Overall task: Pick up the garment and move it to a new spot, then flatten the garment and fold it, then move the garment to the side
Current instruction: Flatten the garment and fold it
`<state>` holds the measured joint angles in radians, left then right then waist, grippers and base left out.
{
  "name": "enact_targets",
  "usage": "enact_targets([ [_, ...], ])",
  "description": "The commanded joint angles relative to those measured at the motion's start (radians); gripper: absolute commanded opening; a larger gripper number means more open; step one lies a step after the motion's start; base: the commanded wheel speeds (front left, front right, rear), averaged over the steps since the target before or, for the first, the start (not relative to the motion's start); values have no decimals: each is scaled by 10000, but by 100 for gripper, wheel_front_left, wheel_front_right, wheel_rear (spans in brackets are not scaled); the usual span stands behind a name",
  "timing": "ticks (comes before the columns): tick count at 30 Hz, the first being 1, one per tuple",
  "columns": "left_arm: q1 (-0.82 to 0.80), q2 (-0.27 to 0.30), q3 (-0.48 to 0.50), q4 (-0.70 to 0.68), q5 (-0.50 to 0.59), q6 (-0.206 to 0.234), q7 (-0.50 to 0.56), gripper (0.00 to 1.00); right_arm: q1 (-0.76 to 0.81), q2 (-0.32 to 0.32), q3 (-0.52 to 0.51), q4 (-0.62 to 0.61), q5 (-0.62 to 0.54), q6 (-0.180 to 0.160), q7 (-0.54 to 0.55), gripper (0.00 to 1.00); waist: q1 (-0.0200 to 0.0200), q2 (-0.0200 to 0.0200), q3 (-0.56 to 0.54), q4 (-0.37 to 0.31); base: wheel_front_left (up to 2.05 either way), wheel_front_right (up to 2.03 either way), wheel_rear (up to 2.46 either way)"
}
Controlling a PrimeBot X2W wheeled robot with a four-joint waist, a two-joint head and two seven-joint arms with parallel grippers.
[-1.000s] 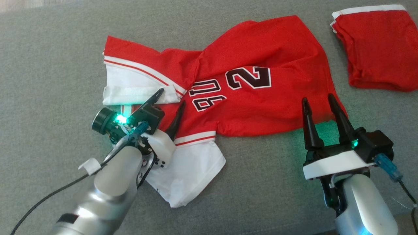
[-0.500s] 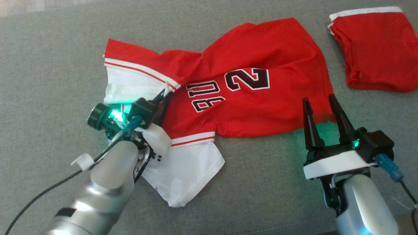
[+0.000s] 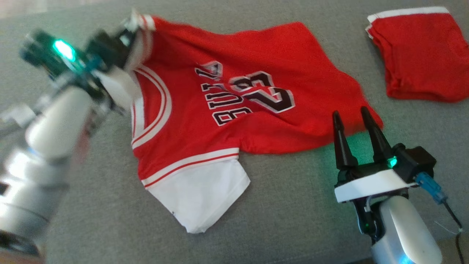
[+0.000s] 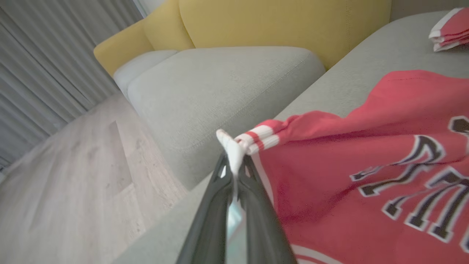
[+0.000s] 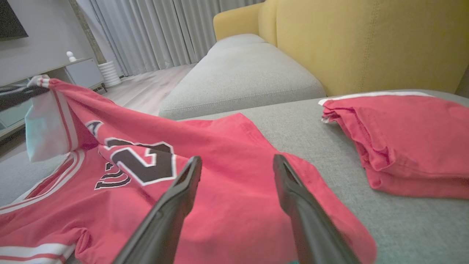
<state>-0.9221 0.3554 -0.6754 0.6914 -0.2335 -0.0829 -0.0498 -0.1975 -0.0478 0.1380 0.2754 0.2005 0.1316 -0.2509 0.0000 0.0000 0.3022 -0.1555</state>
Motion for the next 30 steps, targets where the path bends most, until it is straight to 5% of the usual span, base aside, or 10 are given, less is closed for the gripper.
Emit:
enact_targets([
  [1, -810, 566, 319, -316, 164, -46, 126, 0, -360, -24, 289, -327, 92, -9, -109, 100, 0, 0, 180, -183, 0, 0, 0],
  [13, -4074, 2302, -2049, 537, 433, -473, 1540, 0, -871, -24, 1001, -538, 755, -9, -109, 100, 0, 0, 1328, -1584, 0, 0, 0],
  [21, -5900, 2773, -2748, 2007, 346, -476, 1877, 0, -995, -24, 1280, -682, 1029, -9, -109, 100, 0, 0, 1784, -2101, 0, 0, 0],
  [22, -5983, 2743, -2740, 2183, 323, -472, 1851, 14, -988, -24, 1286, -679, 1027, -9, -109, 100, 0, 0, 1807, -2106, 0, 0, 0],
  [23, -6044, 2698, -2675, 2369, 261, -400, 1811, 94, -983, -24, 1298, -669, 1012, -9, -109, 100, 0, 0, 1830, -2104, 0, 0, 0],
  [24, -6092, 2635, -2618, 2530, 215, -286, 1740, 100, -980, -24, 1298, -669, 991, -9, -109, 100, 0, 0, 1858, -2081, 0, 0, 0],
  [30, -5921, 2113, -2461, 3124, 99, 596, 715, 100, -1049, -24, 1188, -631, 750, -9, -109, 100, 0, 0, 1830, -1680, 0, 0, 0],
])
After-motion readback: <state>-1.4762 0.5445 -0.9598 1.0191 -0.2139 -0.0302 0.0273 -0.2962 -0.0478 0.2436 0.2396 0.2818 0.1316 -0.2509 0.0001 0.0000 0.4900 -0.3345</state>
